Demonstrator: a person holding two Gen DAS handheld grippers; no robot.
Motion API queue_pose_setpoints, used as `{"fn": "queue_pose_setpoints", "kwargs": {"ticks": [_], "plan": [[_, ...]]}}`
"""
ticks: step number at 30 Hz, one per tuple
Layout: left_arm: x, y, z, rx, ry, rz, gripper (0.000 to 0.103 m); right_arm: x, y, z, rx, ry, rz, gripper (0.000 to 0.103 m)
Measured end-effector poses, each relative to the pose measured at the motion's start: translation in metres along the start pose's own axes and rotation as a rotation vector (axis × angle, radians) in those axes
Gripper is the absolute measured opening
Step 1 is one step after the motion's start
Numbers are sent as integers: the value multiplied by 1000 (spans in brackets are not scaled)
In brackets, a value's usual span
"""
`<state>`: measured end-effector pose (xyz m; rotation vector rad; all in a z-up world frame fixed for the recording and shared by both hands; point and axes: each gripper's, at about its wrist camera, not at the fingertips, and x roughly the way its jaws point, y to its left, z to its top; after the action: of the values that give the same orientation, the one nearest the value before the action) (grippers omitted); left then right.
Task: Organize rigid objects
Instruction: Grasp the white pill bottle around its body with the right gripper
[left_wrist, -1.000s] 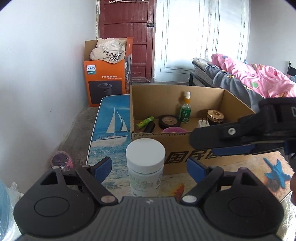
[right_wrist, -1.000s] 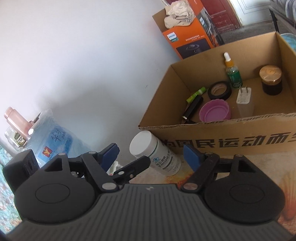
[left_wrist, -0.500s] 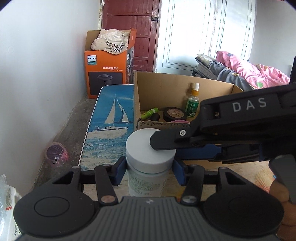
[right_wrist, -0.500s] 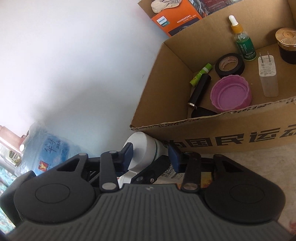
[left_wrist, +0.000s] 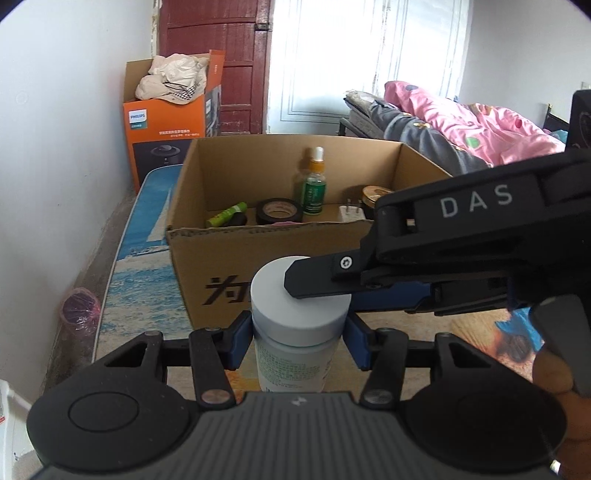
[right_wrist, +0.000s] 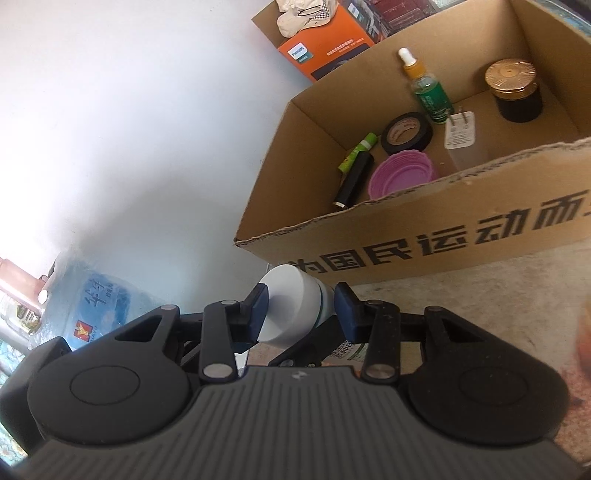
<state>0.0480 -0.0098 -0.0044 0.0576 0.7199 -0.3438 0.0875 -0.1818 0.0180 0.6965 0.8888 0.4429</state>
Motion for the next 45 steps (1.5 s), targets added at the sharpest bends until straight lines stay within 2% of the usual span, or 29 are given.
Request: {"fn": "queue_pose_setpoints", "kwargs": {"ticks": [6,11,25,31,45], "plan": [[7,-36,5,52,0,-78,54,-41,-24,-2,37,-56,-49,42],[16,-56,5,94,11,-99,54,-55,-38,-6,50,-76,-78,42],[32,-62,5,125,71,-84,54,-53,-44,-5,62,-71,-72,44],[34,-62,5,123,71,-77,54,-50,-42,-6,55,-69,-78,48],[24,-62,9,107,67,-62,54,-53,-32,-8,37,-71,-72,48]]}}
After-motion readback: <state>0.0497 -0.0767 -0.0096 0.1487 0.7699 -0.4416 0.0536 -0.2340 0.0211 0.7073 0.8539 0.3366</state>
